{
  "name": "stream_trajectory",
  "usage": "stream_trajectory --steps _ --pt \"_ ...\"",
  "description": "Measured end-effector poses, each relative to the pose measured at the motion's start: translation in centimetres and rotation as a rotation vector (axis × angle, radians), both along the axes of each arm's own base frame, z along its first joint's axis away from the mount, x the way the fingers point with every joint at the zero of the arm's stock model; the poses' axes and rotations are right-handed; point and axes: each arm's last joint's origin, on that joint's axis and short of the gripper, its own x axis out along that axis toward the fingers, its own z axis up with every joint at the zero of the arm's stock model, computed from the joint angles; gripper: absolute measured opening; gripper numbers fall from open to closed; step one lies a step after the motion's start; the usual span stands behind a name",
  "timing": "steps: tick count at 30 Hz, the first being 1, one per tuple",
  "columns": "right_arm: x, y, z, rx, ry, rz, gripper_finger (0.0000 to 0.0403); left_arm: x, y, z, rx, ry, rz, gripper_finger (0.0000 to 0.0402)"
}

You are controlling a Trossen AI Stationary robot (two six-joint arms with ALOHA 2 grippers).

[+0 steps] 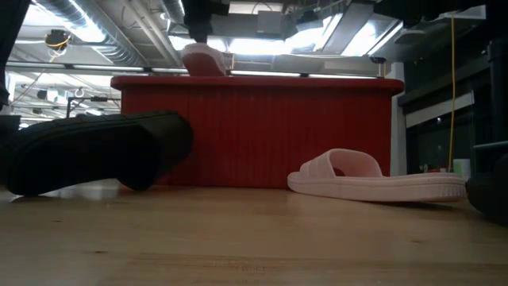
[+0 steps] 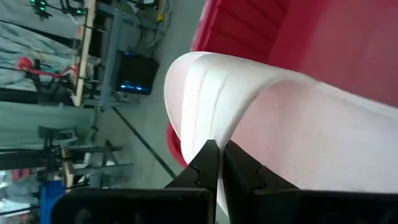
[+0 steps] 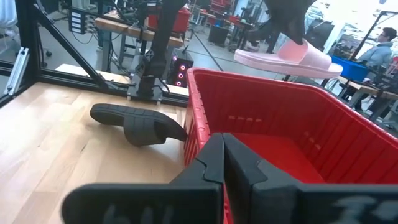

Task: Pick and place slides into bin
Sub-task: Put the left pink slipper into the red bin

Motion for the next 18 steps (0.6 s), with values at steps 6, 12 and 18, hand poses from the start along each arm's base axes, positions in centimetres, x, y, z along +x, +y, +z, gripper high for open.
stream_trajectory --steps 6,12,18 --pt "0.0 0.0 0.0 0.000 0.001 0.000 0.0006 0.6 1.5 -3.2 -0.026 0.048 0.024 0.0003" --pt "0.0 0.0 0.0 0.000 0.002 -0.002 0.0006 1.5 3.2 -7.3 -0.038 0.043 -0.023 0.0003" --pt "0.0 0.0 0.0 0.000 0.002 -0.002 0.0006 0.9 4.1 -11.0 -0.081 0.095 0.007 0.0003"
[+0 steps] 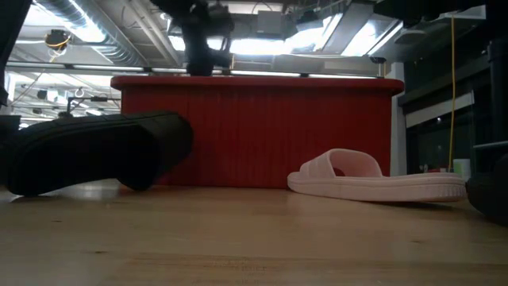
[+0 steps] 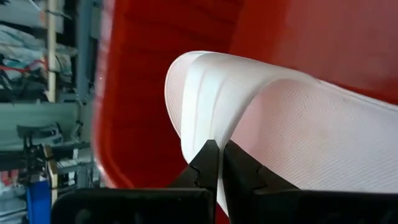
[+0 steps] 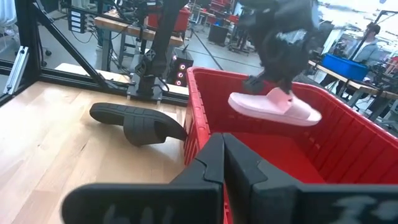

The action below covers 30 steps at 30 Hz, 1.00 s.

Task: Pick and place slides into bin
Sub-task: Put the left pink slipper into the red bin

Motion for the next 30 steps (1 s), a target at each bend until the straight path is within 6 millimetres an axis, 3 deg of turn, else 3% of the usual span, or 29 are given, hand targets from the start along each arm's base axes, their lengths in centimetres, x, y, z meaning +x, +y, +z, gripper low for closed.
stream_trajectory --steps 8,25,30 --pt "0.0 -0.1 -0.1 -0.004 0.008 -0.023 0.0006 -0.1 0.3 -2.7 -0.016 -0.007 0.004 0.0003" --pt "0.0 -0.1 -0.2 -0.005 0.017 -0.023 0.0006 -0.4 0.6 -3.0 -0.042 -0.027 0.011 0.0003" --pt "0.0 -0.1 -0.3 -0.004 0.031 -0.023 0.0006 -1.1 0.8 -4.6 -0.081 -0.001 0.004 0.0003"
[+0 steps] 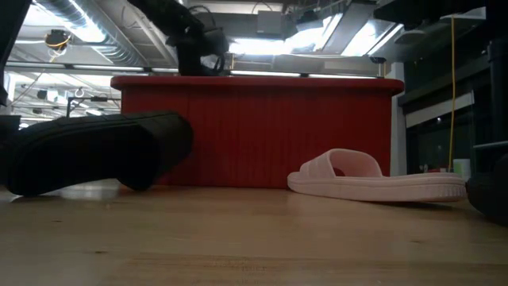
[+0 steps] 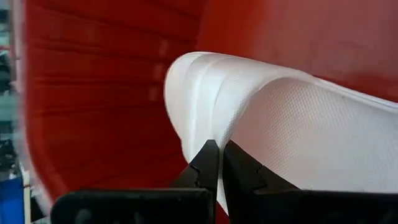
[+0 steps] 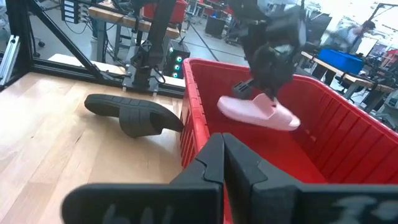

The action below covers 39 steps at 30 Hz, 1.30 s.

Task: Pick and place slides into bin
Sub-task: Put the left pink slipper into the red bin

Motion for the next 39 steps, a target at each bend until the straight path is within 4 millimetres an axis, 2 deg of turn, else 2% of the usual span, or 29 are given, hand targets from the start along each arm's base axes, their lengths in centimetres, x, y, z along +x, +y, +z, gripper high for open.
stream_trajectory --steps 5,10,16,21,31,39 --pt "0.0 0.0 0.0 -0.003 0.000 0.000 0.0006 0.0 0.2 -2.2 0.025 -0.004 -0.033 0.0003" --pt "0.0 0.0 0.0 -0.023 0.002 0.003 0.0006 0.1 0.3 -3.5 0.056 -0.003 -0.098 0.0003" --pt "0.0 0.0 0.1 -0.020 -0.004 0.002 0.0006 -1.1 1.1 -4.3 0.042 -0.027 -0.022 0.0003" --pt "0.0 0.0 0.1 -0.020 -0.004 0.002 0.0006 -1.7 1.3 -5.1 0.012 -0.015 -0.039 0.0003" --pt "0.0 0.0 0.3 -0.020 -0.027 0.002 0.0006 -2.4 0.8 -7.6 0.008 -0.016 -0.027 0.0003" --pt "0.0 0.0 0.3 -0.017 -0.030 0.001 0.0006 -2.7 0.6 -8.2 0.015 -0.006 0.015 0.0003"
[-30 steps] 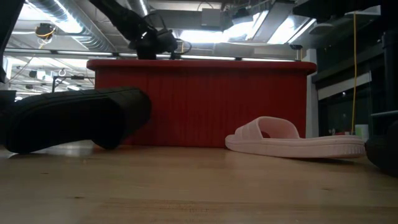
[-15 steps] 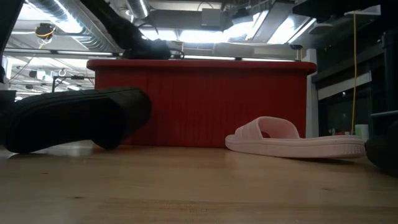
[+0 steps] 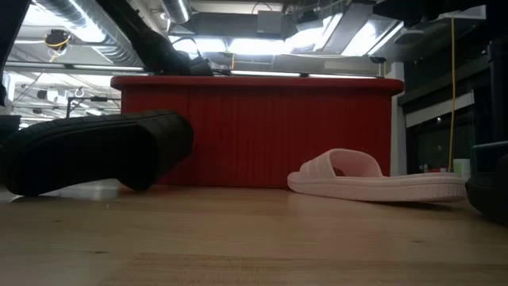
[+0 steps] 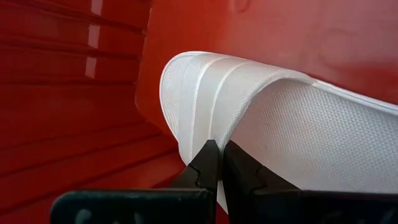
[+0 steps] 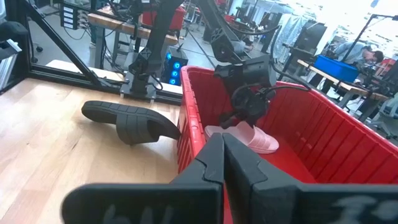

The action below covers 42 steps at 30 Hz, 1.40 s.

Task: Pick and place slides into bin
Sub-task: Put the left pink slipper into the red bin

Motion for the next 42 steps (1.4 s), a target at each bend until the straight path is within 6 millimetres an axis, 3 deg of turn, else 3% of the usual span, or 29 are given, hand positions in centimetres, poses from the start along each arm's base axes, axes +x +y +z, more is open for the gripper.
stream_trajectory --steps 42 --pt "0.01 0.00 -0.01 0.021 -0.004 -0.002 0.0006 -0.54 0.53 -0.21 -0.094 -0.081 -0.056 0.0023"
